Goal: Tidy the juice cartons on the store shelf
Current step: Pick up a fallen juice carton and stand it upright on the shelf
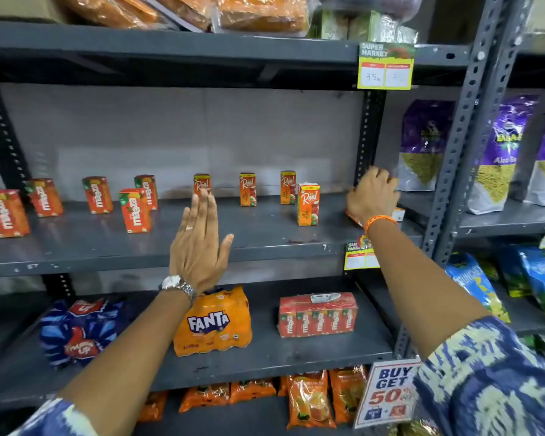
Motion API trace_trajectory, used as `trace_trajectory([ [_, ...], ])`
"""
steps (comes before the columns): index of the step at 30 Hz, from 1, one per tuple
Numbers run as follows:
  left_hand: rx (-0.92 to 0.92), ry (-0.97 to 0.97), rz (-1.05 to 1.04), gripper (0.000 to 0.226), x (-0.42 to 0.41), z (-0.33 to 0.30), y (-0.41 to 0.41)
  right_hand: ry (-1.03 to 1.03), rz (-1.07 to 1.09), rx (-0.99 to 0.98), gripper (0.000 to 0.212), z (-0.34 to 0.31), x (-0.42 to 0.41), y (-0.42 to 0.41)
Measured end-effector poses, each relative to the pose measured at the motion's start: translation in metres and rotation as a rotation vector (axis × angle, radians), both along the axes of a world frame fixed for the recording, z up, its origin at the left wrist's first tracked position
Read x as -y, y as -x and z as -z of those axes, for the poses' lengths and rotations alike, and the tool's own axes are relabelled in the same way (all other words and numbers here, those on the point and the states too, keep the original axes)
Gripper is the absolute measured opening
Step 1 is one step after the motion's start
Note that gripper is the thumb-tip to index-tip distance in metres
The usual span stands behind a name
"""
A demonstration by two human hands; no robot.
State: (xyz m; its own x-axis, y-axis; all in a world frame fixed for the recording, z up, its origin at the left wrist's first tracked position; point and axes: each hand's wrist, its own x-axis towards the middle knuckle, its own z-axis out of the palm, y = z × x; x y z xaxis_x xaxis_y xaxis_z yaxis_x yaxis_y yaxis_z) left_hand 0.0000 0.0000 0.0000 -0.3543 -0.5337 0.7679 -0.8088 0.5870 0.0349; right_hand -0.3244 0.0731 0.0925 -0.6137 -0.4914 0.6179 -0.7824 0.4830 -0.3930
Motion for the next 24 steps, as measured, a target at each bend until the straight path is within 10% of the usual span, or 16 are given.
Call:
trace_trajectory([
  [10, 0.148, -0.177, -0.060, 0.069, -0.004, 0.050, 0.006, -0.375, 0.035, 0.237, 0.064, 0.013, 0.007, 0.058],
  [24, 0.113, -0.170, -0.070, 0.062, -0.002, 0.052, 0.009, 0.129, -0.202, 0.550, 0.039, 0.004, -0.003, 0.086],
])
